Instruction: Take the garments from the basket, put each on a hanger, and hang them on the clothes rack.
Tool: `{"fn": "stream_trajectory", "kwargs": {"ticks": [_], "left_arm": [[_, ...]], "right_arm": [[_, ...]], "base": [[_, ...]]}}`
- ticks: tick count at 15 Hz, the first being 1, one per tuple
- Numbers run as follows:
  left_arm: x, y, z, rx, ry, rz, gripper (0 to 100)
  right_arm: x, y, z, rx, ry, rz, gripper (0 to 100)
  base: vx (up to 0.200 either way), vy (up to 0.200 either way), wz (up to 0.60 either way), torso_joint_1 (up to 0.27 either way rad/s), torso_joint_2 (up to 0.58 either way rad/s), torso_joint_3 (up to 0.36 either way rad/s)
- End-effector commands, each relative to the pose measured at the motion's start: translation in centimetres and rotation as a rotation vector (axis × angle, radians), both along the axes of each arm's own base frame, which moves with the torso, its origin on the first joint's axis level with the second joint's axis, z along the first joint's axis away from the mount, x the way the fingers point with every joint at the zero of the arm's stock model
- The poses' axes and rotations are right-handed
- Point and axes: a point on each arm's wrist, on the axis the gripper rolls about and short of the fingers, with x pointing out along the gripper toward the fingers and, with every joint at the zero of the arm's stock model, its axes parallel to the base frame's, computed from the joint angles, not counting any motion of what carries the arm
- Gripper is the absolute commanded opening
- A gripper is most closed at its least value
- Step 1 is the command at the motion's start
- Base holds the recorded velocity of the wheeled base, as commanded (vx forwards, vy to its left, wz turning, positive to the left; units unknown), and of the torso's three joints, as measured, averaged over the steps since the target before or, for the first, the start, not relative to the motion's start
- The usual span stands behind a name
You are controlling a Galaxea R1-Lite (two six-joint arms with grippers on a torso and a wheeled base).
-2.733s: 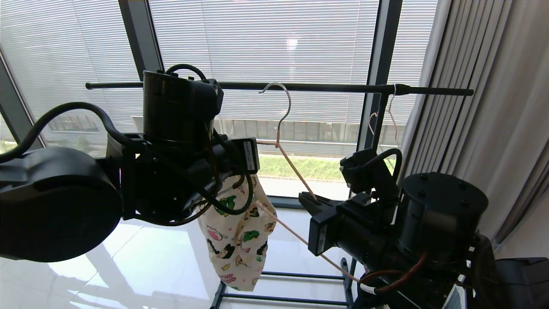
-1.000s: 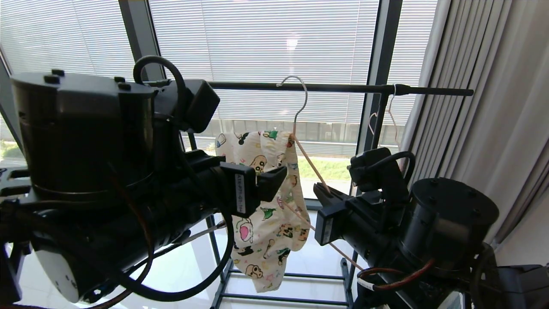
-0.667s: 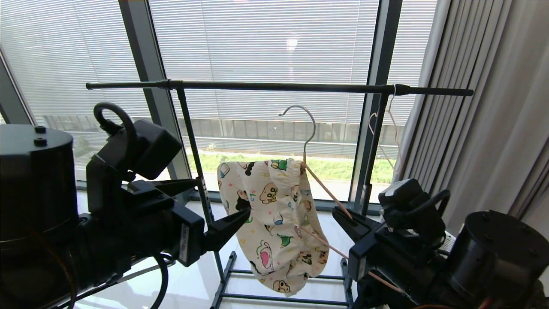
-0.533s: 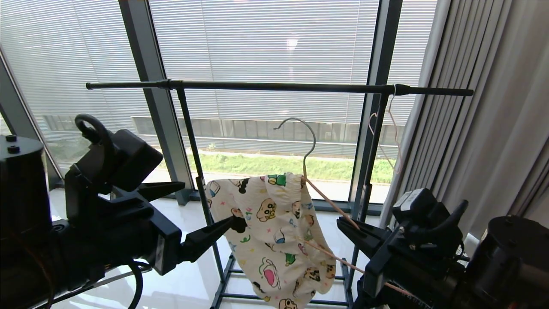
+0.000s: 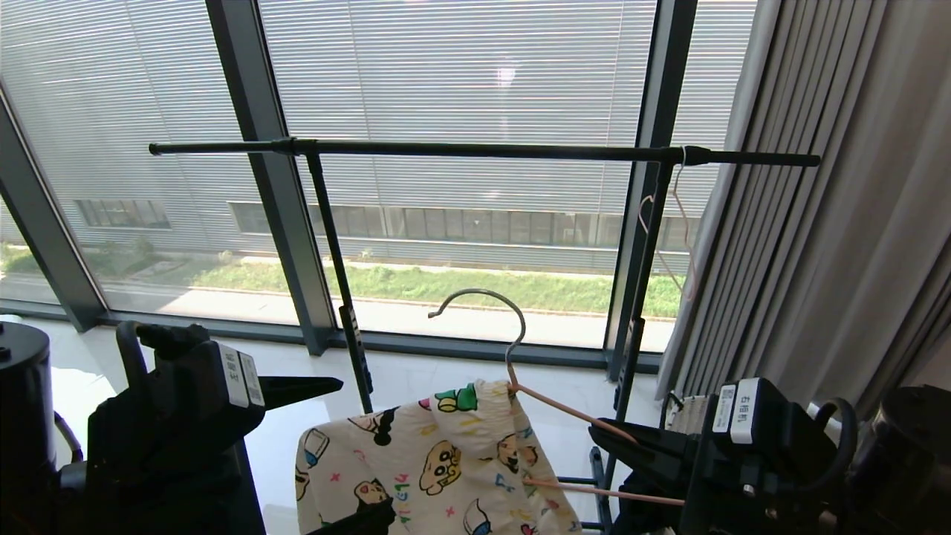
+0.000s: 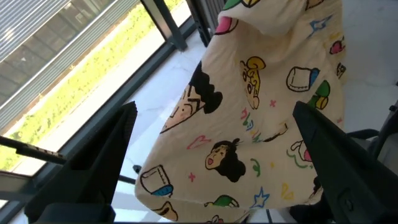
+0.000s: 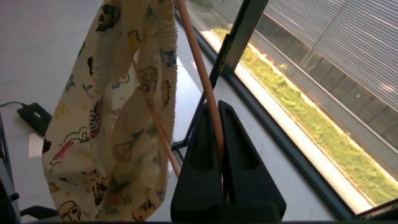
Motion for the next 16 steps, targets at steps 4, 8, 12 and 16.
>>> {"fn": "stream_trajectory", "kwargs": {"ticks": [4,8,12,16], "left_arm": [[-0.2,-1.0,-0.6,0.014,0.029,-0.062,100],[0.4,-2.6,-1.1,0.012,0.031,-0.114,100],[1.2,-3.6,-1.6,0.008,0.03,-0.132,100],[1.2,-3.9,-1.8,0.014,0.037,-0.145,0]], "right_arm": [[-1.6,-0.2,0.2,-0.006,-0.027,0.069,0],[-2.4,0.2,0.7,-0.002,-0.078,0.104,0],[-2.9,0.6,1.2,0.004,-0.12,0.127,0],[-2.9,0.7,1.4,0.009,-0.127,0.115,0]], "base": [[0.0,0.0,0.0,0.0,0.0,0.0],[0.0,0.0,0.0,0.0,0.0,0.0],[0.0,0.0,0.0,0.0,0.0,0.0],[0.0,0.0,0.0,0.0,0.0,0.0]]}}
